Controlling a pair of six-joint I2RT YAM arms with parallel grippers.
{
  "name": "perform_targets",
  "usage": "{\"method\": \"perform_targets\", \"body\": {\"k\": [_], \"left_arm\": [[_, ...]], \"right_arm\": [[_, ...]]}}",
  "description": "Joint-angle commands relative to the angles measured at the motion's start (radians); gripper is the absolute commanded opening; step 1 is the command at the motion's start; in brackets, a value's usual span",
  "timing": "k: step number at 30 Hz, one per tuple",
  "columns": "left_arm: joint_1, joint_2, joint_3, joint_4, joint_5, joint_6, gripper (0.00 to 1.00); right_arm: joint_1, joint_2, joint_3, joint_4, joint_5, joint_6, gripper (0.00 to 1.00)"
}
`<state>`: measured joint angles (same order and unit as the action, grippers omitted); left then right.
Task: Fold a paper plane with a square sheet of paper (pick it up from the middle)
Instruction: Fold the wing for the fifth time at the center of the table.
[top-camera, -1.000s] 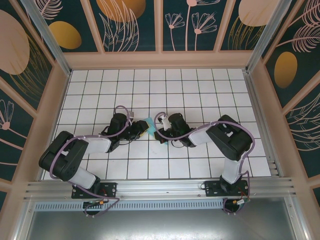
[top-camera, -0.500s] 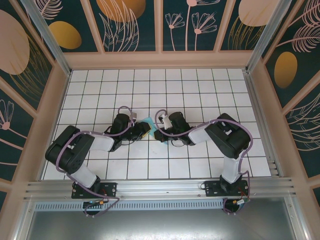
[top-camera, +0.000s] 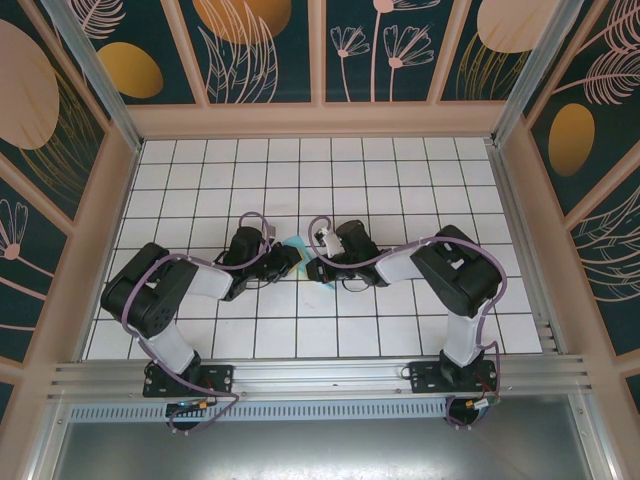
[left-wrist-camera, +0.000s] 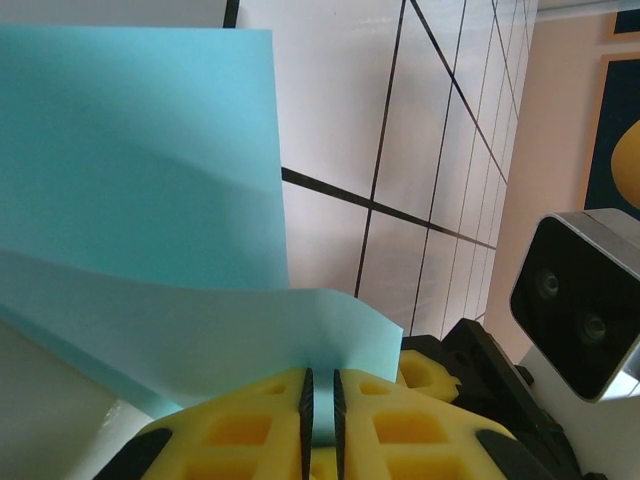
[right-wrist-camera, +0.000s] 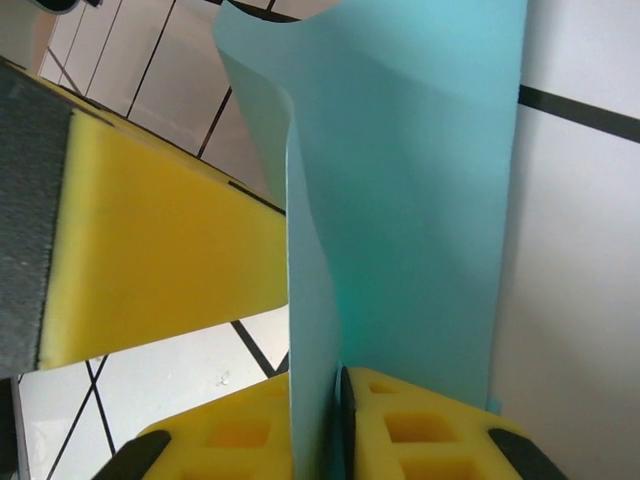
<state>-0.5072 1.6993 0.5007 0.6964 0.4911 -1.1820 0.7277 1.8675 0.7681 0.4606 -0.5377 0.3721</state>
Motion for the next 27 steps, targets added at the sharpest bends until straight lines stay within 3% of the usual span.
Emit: {"method": "perform_targets", "body": {"k": [1,11,16,27], "left_arm": [[-0.006,0.008,0.022,-0.002,-0.016,0.016,0.17],[-0.005,0.047,0.024,-0.006,-0.008,0.019,0.16],[-0.005,0.051,0.025,-0.005,-0.004,0.017,0.16],[-0.005,0.038,0.018,-0.01,-0.005,0.018,0.16]], "right_arm": [[-0.011,-0.015,0.023,-0.055,-0.041,-0.021,0.22],[-0.022,-0.079,0.029,-0.14,-0.039,-0.03,0.35],[-0.019,-0.081,0.032,-0.187,-0.002,-0.055,0.36],[-0.011,-0.04,0.048,-0.203,-0.02,-0.055,0.19]]}}
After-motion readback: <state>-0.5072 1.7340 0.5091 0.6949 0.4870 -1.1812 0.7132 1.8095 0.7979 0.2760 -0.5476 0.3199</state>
